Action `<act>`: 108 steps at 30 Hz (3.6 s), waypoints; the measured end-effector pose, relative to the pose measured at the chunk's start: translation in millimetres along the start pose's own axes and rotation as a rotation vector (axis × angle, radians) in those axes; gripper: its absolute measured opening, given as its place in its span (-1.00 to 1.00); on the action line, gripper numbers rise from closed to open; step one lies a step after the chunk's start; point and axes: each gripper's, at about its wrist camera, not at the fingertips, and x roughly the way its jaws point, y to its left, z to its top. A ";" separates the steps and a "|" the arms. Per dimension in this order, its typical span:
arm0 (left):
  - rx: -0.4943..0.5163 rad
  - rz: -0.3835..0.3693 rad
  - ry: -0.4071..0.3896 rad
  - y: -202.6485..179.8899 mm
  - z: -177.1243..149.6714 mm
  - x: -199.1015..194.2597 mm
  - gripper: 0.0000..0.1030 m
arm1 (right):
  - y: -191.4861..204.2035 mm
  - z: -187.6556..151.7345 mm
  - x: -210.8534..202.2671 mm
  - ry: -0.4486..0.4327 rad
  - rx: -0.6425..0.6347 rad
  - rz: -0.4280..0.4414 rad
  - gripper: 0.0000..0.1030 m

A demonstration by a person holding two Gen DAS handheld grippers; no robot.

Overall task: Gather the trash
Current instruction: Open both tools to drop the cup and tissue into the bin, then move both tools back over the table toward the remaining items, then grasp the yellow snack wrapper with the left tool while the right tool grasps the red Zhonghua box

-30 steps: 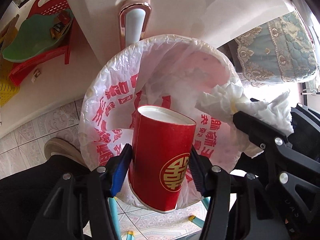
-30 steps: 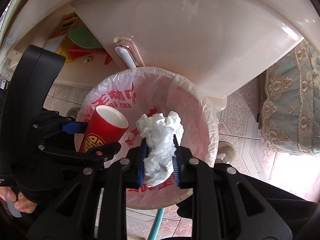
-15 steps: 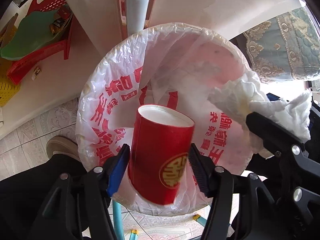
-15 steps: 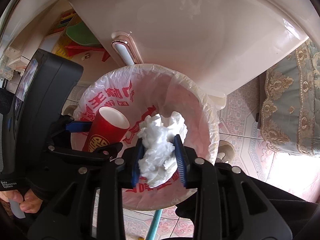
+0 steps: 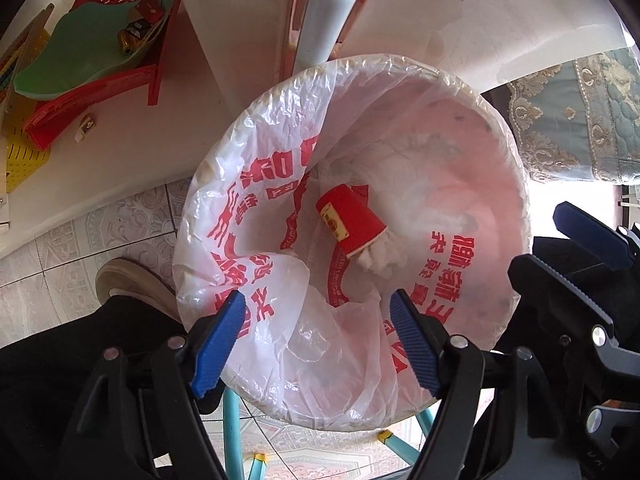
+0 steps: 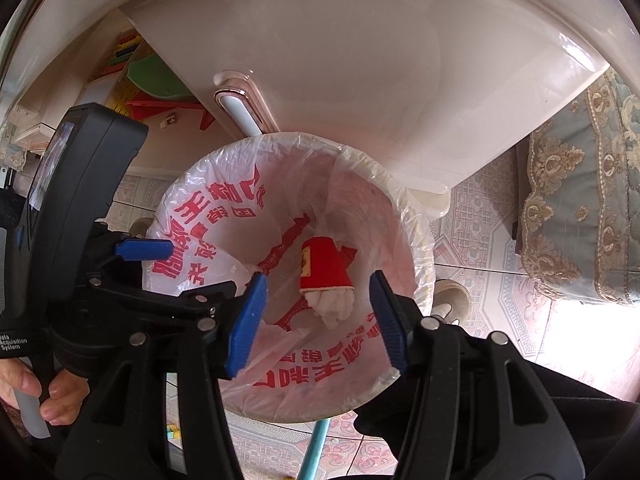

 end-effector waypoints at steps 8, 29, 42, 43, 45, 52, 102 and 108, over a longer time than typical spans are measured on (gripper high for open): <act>0.000 0.014 -0.016 5.5 -1.1 -6.6 0.42 | 0.6 0.8 -2.3 -0.007 -0.002 0.002 0.10; 0.052 0.113 -0.419 33.1 -67.7 -295.4 0.75 | 22.9 27.8 -280.7 -0.508 -0.074 0.186 0.80; 0.016 0.276 -0.557 60.0 -26.0 -488.7 0.82 | 61.6 120.4 -391.6 -0.613 -0.099 0.195 0.88; 0.007 0.287 -0.556 63.1 -19.7 -490.4 0.82 | 64.1 125.2 -390.3 -0.601 -0.094 0.204 0.88; -0.005 0.298 -0.533 71.8 -5.0 -487.0 0.82 | 69.1 137.9 -382.6 -0.571 -0.087 0.216 0.88; -0.068 0.266 -0.438 106.9 39.5 -454.3 0.82 | 85.5 162.8 -350.5 -0.473 -0.078 0.213 0.88; -0.265 0.145 -0.175 227.3 184.3 -302.6 0.34 | 113.0 226.6 -126.5 -0.047 -0.073 0.043 0.83; -0.274 0.157 -0.161 234.1 187.3 -298.8 0.02 | 123.5 219.4 -128.9 -0.086 -0.150 -0.052 0.48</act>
